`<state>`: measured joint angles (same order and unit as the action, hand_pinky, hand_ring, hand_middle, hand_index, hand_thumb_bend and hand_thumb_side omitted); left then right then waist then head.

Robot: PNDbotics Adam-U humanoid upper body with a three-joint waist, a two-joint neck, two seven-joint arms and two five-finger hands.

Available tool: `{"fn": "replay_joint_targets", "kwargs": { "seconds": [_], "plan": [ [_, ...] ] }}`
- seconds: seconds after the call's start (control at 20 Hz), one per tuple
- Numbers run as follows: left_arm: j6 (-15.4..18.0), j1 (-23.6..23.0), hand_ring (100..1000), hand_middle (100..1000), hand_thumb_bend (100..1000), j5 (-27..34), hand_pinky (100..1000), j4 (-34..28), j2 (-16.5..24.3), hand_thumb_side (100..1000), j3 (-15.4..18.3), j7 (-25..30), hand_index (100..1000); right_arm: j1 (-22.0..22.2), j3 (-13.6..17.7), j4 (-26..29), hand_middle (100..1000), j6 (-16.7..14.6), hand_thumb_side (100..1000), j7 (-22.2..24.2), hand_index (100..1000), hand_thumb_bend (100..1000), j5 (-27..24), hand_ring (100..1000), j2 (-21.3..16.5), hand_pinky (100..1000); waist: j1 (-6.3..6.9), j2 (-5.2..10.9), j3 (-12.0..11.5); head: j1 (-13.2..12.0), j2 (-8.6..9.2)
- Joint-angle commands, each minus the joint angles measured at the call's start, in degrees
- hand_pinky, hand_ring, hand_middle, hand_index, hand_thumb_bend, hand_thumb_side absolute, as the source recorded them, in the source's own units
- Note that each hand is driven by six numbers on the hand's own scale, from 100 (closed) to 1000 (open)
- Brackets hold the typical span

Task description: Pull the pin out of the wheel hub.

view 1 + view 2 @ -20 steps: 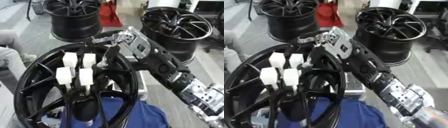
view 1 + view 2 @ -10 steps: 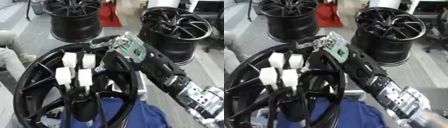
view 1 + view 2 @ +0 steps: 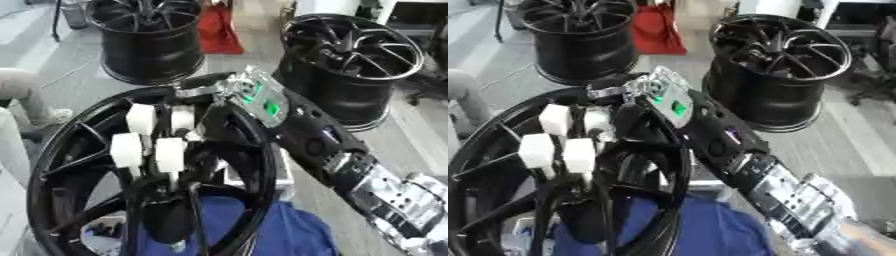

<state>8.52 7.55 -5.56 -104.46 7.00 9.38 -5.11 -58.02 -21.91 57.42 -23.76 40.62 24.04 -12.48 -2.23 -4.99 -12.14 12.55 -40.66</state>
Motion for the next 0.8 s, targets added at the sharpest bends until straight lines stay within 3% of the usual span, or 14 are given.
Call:
{"fn": "replay_joint_targets", "kwargs": {
  "seconds": [0.05, 0.4, 0.45, 0.5, 0.65, 0.8],
  "plan": [
    [0.1, 0.6, 636, 624, 437, 0.1, 576, -0.8, 0.9, 478, -0.1, 0.2, 803, -3.1, 1.1, 3.5, 510, 0.4, 100, -0.7, 643, 100, -1.5, 512, -2.7, 300, 0.20, 1.05, 0.2, 0.1, 0.64],
    [0.0, 0.5, 637, 624, 438, 0.0, 577, -0.7, 1.1, 478, -0.1, 0.3, 803, -4.8, 1.5, 7.1, 500, 1.8, 100, -1.3, 633, 100, -3.1, 504, -5.3, 290, -0.17, 1.60, 0.5, 0.0, 0.51],
    [0.0, 0.5, 638, 624, 438, -0.1, 577, -0.7, 1.2, 478, -0.1, 0.3, 803, -4.9, 1.5, 7.3, 520, 1.9, 100, -1.3, 658, 100, -3.0, 521, -5.6, 319, -0.23, 1.70, 0.6, 0.0, 0.54],
    [0.1, 0.5, 638, 624, 438, -0.1, 577, -0.7, 1.2, 478, -0.1, 0.3, 803, -4.8, 1.3, 7.4, 690, 1.9, 164, -0.9, 812, 193, -3.0, 687, -5.8, 495, -0.25, 1.77, 0.7, 0.0, 0.60],
    [0.1, 0.5, 638, 624, 437, -0.1, 578, -0.7, 1.1, 479, -0.1, 0.3, 803, -4.2, 0.6, 6.3, 840, 1.7, 297, 2.4, 930, 338, -1.5, 852, -5.6, 665, -0.14, 1.82, 0.8, 0.1, 0.75],
    [0.1, 0.4, 638, 624, 437, -0.1, 578, -0.7, 1.1, 478, 0.0, 0.2, 804, -3.7, 0.6, 4.4, 849, 1.1, 295, 6.1, 933, 360, 0.8, 866, -5.0, 680, 0.05, 1.78, 0.8, 0.1, 0.78]
  ]
}}
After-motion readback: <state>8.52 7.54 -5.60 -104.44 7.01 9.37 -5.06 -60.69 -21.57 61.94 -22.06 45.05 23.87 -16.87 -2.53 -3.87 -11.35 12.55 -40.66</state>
